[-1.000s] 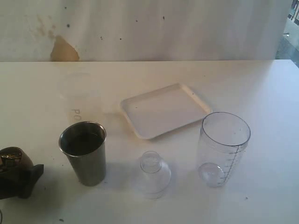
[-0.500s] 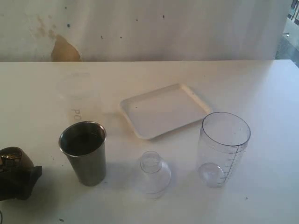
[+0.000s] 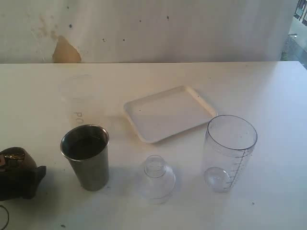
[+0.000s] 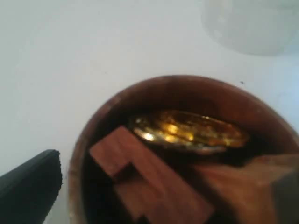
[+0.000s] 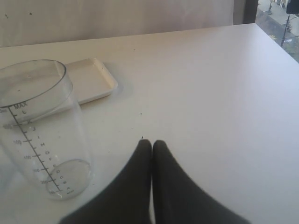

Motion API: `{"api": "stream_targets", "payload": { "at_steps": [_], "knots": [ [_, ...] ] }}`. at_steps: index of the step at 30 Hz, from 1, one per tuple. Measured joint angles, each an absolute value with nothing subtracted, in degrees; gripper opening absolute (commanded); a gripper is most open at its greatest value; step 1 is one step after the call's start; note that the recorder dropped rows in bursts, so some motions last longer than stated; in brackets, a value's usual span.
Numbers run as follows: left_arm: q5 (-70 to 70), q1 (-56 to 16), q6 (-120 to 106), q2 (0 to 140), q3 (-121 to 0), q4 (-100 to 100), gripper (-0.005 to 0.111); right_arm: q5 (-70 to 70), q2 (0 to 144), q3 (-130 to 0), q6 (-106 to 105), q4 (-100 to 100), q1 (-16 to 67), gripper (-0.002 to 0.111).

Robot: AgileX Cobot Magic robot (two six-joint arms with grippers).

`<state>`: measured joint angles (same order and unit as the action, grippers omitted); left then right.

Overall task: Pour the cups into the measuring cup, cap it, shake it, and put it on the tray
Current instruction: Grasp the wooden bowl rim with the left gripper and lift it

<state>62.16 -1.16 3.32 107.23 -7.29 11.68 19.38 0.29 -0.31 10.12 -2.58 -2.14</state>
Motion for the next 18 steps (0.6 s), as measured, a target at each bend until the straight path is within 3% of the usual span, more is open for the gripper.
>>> {"api": "stream_targets", "payload": {
  "at_steps": [12, 13, 18],
  "knots": [
    [58.24, -1.16, 5.77, 107.32, -9.91, 16.75, 0.101, 19.38, 0.29, -0.31, 10.12, -2.58, -2.14, 0.000],
    [58.24, -1.16, 5.77, 107.32, -9.91, 16.75, 0.095, 19.38, 0.29, -0.31, 10.12, -2.58, -2.14, 0.000],
    [58.70, -1.16, 5.78, 107.32, -9.94, 17.24, 0.032, 19.38, 0.29, -0.31, 10.12, -2.58, -2.14, 0.000]
  ]
}}
